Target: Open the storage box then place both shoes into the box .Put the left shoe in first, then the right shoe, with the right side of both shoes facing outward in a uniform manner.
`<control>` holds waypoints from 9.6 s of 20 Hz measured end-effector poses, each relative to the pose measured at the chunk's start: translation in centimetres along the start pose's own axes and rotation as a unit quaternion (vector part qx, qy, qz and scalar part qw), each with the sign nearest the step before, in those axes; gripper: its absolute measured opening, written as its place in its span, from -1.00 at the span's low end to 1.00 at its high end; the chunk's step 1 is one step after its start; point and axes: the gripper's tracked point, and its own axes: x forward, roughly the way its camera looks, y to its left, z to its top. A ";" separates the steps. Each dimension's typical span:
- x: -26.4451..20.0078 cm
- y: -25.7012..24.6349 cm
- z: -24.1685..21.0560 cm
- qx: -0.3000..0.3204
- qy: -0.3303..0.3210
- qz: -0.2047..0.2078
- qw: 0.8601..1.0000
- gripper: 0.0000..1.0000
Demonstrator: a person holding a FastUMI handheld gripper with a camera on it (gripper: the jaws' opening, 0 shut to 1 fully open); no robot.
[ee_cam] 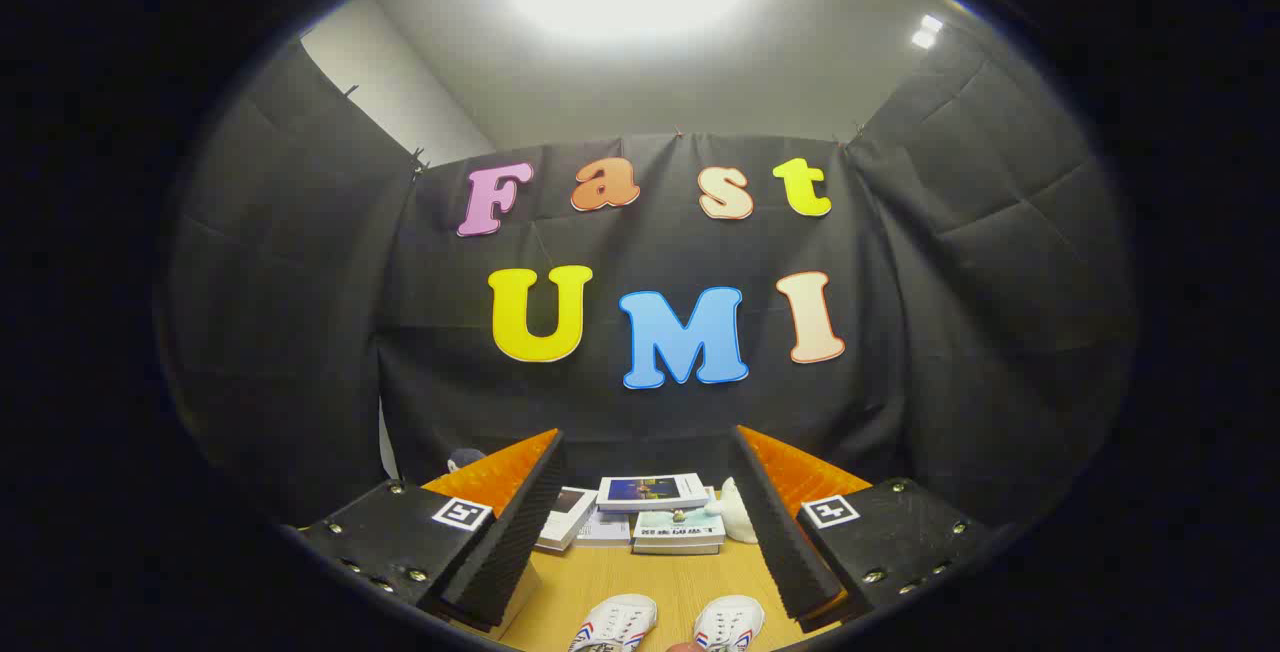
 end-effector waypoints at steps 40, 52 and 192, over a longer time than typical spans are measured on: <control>-0.2 8.8 -15.1 0.203 0.226 0.100 0.948 0.98; -2.3 14.4 -21.7 0.337 0.366 0.158 0.853 0.91; -1.7 3.7 -34.8 0.155 0.570 0.015 0.807 -1.00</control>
